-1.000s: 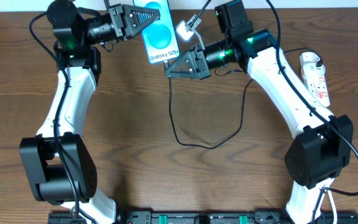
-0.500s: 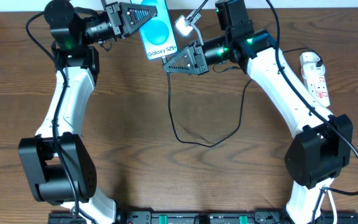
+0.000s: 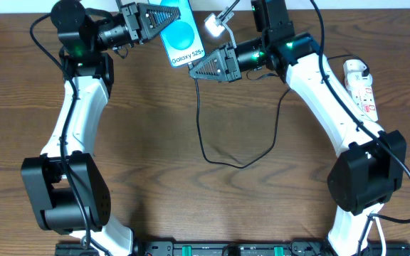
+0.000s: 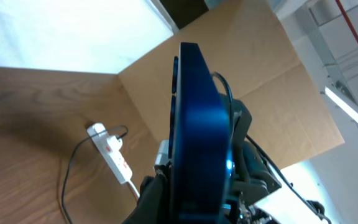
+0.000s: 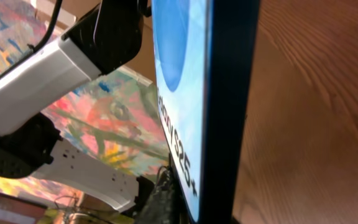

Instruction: Plug charger to phone and switch on socket

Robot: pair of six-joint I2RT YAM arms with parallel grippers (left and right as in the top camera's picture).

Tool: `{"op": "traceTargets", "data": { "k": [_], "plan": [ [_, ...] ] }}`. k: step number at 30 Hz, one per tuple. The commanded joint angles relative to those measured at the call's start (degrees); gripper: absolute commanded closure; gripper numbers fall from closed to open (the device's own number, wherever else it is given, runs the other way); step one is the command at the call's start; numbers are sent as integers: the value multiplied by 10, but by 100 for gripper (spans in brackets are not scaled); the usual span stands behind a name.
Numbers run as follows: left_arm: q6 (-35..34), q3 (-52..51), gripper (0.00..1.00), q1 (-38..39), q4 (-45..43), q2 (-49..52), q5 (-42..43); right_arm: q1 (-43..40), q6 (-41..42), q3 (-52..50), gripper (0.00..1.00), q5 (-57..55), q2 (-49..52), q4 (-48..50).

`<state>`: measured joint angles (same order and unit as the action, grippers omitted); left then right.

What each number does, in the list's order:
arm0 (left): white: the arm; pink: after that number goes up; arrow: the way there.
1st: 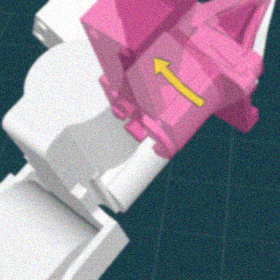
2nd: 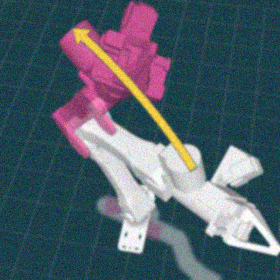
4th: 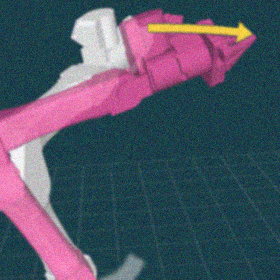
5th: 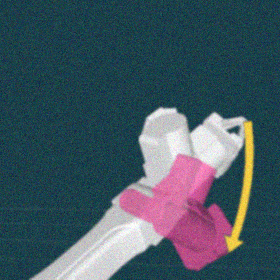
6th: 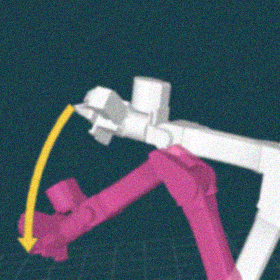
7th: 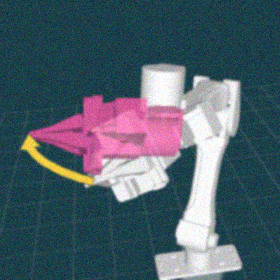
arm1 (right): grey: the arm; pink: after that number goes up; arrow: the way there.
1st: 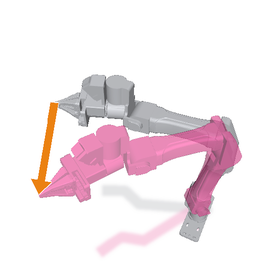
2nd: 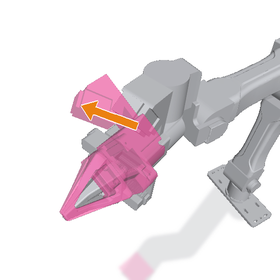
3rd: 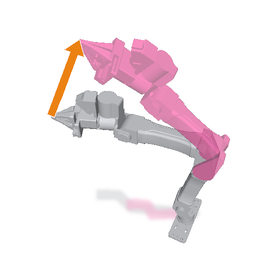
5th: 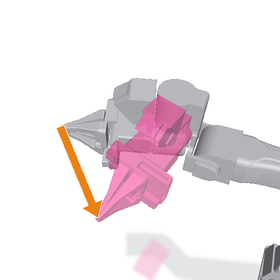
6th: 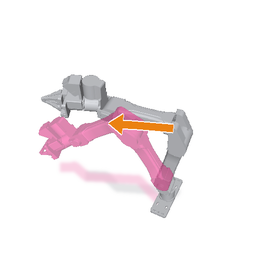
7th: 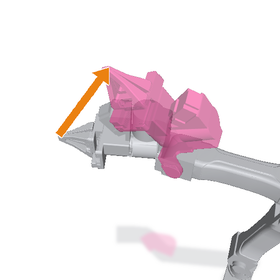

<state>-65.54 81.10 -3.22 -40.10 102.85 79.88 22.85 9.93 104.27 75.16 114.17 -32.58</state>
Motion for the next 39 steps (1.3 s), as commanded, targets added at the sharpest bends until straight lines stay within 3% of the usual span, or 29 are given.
{"op": "traceTargets", "data": {
  "k": [1,12,19,27,39],
  "plan": [
    [6,1,93,17,2,-14,101,-12,-21,19,88,-18,-6,-14],
    [6,1,93,16,2,-13,102,-16,-106,19,70,-48,-6,-125],
    [6,-22,92,17,9,-1,102,-63,-139,19,57,-58,-6,-181],
    [35,-99,93,17,10,-1,101,-103,-139,19,53,-224,-6,-249],
    [96,-228,93,17,10,0,89,-81,-138,18,44,-421,-6,-309]
  ]
}}
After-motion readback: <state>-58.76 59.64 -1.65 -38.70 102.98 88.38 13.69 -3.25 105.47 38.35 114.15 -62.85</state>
